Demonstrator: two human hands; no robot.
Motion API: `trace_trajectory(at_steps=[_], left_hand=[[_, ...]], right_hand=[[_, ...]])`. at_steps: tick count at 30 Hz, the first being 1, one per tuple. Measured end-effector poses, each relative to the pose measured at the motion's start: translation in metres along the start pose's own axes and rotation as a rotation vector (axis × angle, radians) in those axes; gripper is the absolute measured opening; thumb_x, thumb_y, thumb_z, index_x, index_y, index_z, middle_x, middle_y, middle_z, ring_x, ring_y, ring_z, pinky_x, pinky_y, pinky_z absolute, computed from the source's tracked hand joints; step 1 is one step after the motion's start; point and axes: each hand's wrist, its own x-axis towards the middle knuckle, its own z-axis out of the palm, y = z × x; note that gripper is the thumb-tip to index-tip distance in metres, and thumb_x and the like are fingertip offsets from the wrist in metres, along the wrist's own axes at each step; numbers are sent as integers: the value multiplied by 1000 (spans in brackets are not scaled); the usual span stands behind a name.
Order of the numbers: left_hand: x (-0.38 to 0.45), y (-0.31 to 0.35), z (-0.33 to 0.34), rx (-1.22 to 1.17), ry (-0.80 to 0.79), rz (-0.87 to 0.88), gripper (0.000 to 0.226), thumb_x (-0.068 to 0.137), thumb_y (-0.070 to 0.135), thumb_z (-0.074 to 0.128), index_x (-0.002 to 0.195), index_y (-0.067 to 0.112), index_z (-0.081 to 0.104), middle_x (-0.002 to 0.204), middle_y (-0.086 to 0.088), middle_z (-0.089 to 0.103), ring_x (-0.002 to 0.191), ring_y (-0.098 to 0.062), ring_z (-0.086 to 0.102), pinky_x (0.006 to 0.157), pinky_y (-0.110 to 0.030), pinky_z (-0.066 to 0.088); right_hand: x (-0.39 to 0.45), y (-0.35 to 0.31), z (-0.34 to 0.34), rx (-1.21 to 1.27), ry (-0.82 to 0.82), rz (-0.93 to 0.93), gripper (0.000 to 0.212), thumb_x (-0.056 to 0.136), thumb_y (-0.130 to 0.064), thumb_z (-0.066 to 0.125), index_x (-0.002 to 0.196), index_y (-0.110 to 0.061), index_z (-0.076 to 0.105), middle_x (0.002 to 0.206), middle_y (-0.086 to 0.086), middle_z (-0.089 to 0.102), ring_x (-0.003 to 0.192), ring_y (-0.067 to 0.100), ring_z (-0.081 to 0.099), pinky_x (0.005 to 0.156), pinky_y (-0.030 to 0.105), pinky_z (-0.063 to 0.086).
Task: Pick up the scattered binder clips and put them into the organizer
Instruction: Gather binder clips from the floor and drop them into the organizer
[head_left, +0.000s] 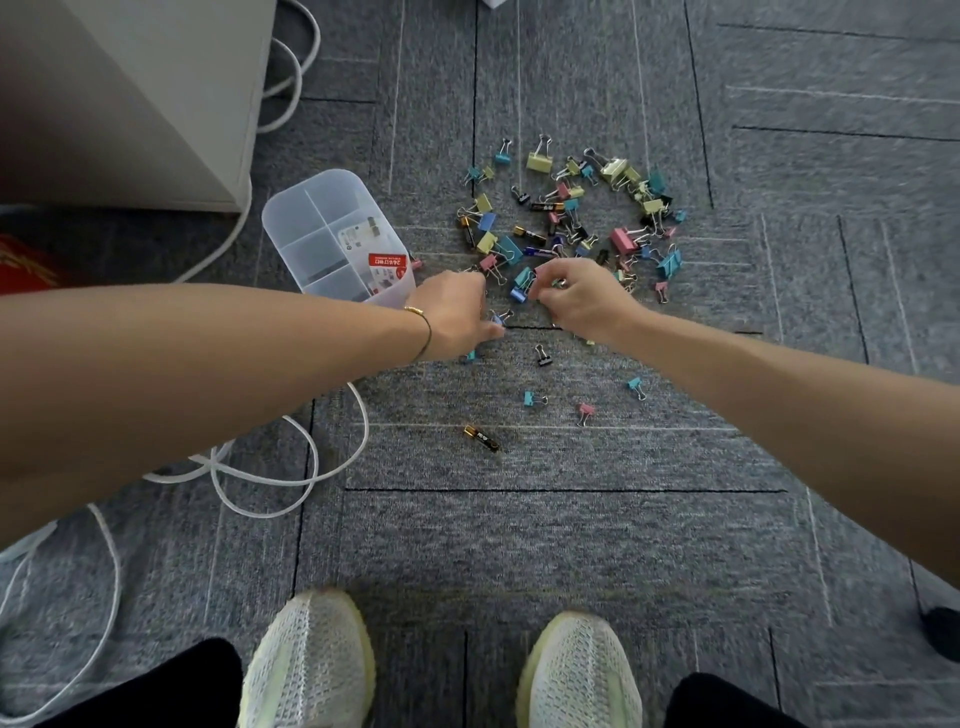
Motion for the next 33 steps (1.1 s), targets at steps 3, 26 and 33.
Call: trace_trajectory(at_steps=[3,26,33], left_hand=[[0,1,4,77,23,44,25,94,39,69,99,17,61,104,-7,68,89,-26,58,71,-34,46],[-26,-38,-4,-1131,-598,-377,25,95,20,72,87,9,50,70,-8,58,56,-17,67,38,-19,44],[-23,-24,12,-330,-58,-131,31,96,46,66,96,17,53,81,-1,61,71,-16,55,60,-32,44]], right_hand=[[0,-1,8,-317,24,-110,15,97,-14,56,106,-22,65,102,-1,65,55,11,53,49,29,44],[26,-14,37,-629,-40,-253,25,104,-28,49,92,-9,61,77,8,64,64,24,59,52,30,44],[15,-11,7,641,-508,141,26,96,-12,38,74,-11,51,60,1,46,51,14,38,46,25,30]])
